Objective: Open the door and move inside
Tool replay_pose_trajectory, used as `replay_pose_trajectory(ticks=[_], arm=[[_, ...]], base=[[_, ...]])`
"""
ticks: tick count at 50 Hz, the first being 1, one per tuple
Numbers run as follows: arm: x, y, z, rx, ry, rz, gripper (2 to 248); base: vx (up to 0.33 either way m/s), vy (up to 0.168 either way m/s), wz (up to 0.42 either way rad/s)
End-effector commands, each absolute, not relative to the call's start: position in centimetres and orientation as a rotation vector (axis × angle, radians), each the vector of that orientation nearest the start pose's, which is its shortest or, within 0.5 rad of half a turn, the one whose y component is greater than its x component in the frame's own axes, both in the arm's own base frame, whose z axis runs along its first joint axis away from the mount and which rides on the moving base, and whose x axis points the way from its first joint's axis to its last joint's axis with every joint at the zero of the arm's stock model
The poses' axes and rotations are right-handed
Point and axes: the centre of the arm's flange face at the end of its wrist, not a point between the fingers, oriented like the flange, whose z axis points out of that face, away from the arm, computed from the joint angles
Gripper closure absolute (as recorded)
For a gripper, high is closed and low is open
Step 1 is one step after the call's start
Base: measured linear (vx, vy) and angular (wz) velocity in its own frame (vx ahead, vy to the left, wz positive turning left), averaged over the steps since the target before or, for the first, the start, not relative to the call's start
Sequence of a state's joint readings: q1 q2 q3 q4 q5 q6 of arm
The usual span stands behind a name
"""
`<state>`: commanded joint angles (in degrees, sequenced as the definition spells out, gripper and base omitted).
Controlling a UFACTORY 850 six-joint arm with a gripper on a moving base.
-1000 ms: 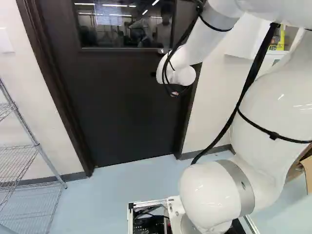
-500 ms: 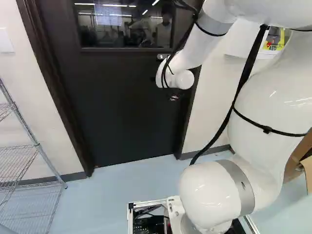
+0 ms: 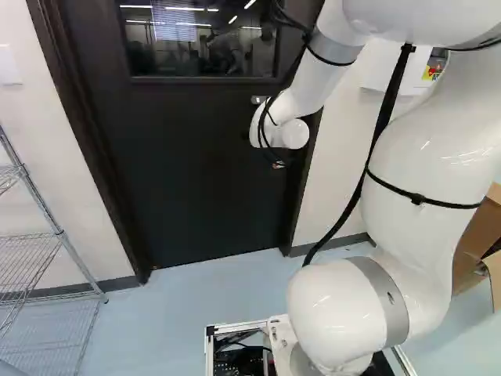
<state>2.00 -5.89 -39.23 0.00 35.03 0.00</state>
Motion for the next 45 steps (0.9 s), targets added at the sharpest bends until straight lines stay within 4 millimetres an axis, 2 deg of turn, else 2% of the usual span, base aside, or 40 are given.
replay_pose_trajectory(ticks=[20, 45], arm=[[48.4, 1.7, 43.2, -2.607, -0.046, -1.718, 3], [43.7, 1.3, 45.5, -2.57, -0.037, -1.778, 3]], base=[[0.0, 0.0, 0.0], [0.0, 0.0, 0.0]])
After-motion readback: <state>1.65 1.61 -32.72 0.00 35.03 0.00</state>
